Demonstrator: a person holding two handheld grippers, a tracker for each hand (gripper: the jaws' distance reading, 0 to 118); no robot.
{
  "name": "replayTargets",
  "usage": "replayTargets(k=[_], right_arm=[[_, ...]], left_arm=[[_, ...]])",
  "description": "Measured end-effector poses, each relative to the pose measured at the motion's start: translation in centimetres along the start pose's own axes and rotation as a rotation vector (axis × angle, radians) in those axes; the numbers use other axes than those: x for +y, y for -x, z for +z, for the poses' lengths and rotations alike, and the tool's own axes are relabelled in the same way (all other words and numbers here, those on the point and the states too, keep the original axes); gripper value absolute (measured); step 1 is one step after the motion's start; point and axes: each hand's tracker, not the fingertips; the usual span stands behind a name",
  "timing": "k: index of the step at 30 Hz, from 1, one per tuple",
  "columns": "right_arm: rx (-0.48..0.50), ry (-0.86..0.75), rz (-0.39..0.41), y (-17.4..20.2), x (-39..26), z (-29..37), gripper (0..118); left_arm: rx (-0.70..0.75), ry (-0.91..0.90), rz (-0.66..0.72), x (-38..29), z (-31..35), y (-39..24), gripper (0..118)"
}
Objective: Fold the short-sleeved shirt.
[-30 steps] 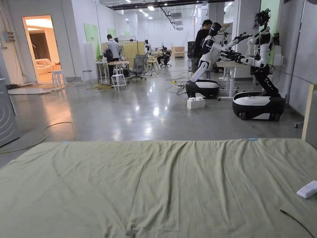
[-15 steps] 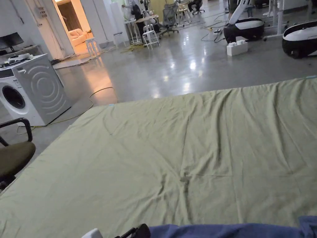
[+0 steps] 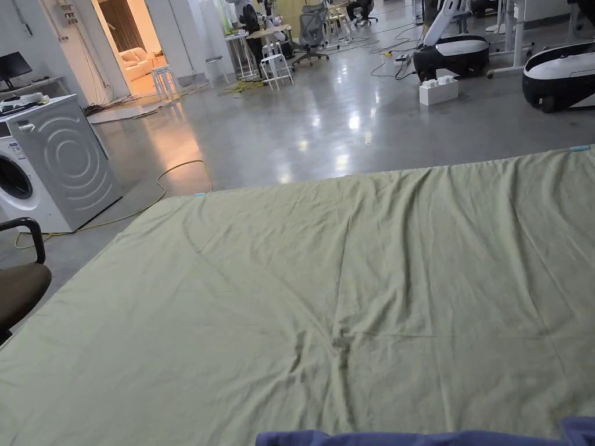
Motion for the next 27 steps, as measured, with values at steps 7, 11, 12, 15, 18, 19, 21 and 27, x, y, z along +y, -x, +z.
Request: replayTargets(k=[7, 11, 12, 15, 18, 19, 21, 27], right_arm=[[-0.012, 0.028, 0.014, -0.1, -0.5, 0.4, 0], [-0.002, 0.027, 0.013, -0.4, -0.7, 0.2, 0], [0.002, 0.028, 0.004, -0.5, -0.8, 0.0, 0], [0.018, 0.028, -0.018, -0.7, -0.9, -0.5, 0], [0.033, 0.021, -0.021, -0.8, -1.0, -0.5, 0], [0.035, 0.021, -0.021, -0.8, -1.1, -0.5, 0], [0.036, 0.026, -0.022, -0.8, -1.2, -0.6, 0], [0.019, 0.020, -0.029, -1.2, -1.8, 1.0, 0]], left_arm=[[-0.039, -0.130, -0.062, 1.4, 3.2, -0.9, 10], [-0.045, -0.171, -0.099, 3.3, 6.2, -2.2, 10], [-0.038, -0.188, -0.125, 3.9, 6.9, -2.6, 10], [0.007, -0.234, -0.242, 5.8, 8.8, -4.2, 10], [0.062, -0.204, -0.389, 5.0, 9.3, -7.5, 10], [0.019, -0.189, -0.414, 4.3, 9.1, -8.7, 10], [-0.075, -0.120, -0.441, 1.9, 7.7, -11.1, 10], [-0.131, 0.114, -0.639, -10.7, -1.1, -17.6, 10]])
